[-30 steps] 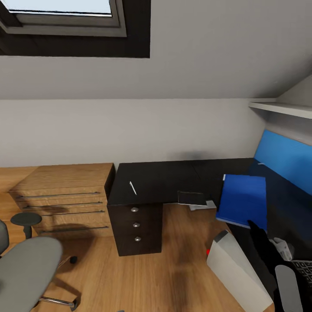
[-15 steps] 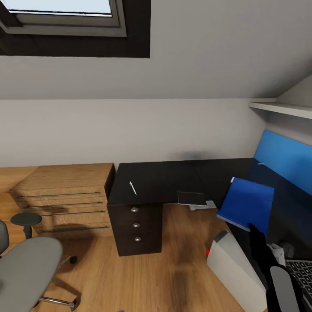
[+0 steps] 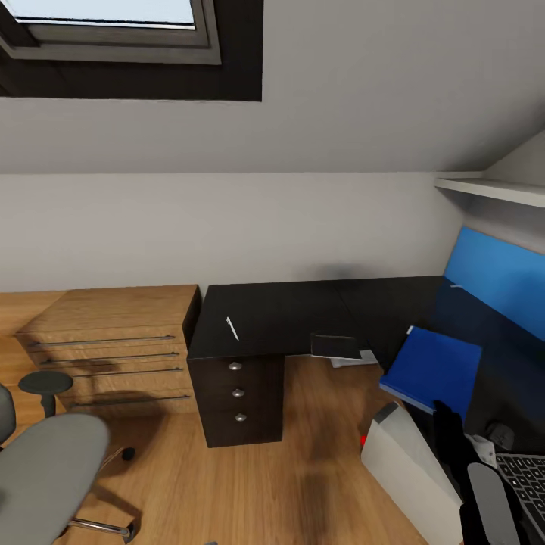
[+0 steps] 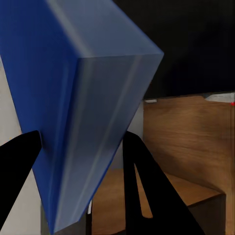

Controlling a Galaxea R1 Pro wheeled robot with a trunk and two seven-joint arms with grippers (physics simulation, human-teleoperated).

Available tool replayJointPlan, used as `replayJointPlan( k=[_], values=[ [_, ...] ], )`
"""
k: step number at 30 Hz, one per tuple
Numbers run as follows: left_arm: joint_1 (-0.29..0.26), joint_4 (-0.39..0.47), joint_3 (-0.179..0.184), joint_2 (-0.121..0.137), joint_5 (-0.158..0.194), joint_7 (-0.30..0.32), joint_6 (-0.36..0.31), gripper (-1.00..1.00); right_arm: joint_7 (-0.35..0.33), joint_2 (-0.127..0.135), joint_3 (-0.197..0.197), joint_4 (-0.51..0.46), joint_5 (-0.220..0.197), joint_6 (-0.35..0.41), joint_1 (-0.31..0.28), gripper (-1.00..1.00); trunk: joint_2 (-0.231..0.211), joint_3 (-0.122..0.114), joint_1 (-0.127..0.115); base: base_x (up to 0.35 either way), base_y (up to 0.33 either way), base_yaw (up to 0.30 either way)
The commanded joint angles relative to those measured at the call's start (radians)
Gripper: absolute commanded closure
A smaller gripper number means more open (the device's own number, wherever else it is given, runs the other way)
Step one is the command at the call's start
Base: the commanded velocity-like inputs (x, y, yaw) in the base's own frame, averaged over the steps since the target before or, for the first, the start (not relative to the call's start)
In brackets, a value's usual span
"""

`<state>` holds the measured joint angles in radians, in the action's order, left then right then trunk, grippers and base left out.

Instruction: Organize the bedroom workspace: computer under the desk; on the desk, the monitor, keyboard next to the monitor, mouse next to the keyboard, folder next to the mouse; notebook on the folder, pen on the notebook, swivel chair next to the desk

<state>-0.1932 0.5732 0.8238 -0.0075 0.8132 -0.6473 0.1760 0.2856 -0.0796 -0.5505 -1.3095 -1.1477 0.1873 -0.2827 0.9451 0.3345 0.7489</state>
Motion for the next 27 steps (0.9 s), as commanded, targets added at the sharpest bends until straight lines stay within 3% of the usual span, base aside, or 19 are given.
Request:
replayJointPlan(
  k=[1,7,10,19,23,27],
  values=[
    [-0.002,0.001,0.008,0.0,0.011,-0.006,0.007,-1.0,0.009,-0.001,-0.002,-0.002,-0.006,0.0,-0.001,1.0,0.001,0.001,0.0,0.0,0.0,0.0],
    [-0.002,0.0,0.008,-0.004,0.011,-0.006,0.007,-1.0,0.017,0.0,0.002,-0.01,-0.005,-0.025,-0.001,1.0,0.001,0.001,0.0,0.0,0.0,0.0],
    [-0.002,0.0,0.008,-0.005,0.011,-0.006,0.007,-1.0,-0.031,-0.003,0.004,-0.059,-0.008,-0.027,-0.001,1.0,0.001,0.001,0.0,0.0,0.0,0.0],
    [-0.002,0.0,0.008,-0.005,0.011,-0.006,0.008,-1.0,-0.061,-0.004,0.004,-0.073,-0.009,-0.02,-0.001,1.0,0.001,0.001,0.0,0.105,0.0,0.0],
    [-0.002,0.0,0.007,-0.005,0.011,-0.006,0.008,-1.0,-0.058,-0.003,0.005,-0.051,-0.006,-0.026,-0.001,1.0,0.001,0.001,0.0,0.304,-0.022,0.0],
    [-0.002,0.0,0.006,-0.005,0.009,-0.006,0.008,-1.0,-0.048,0.015,0.003,0.055,0.001,-0.043,-0.008,1.0,0.001,0.001,0.0,0.121,-0.041,0.0]
  ],
)
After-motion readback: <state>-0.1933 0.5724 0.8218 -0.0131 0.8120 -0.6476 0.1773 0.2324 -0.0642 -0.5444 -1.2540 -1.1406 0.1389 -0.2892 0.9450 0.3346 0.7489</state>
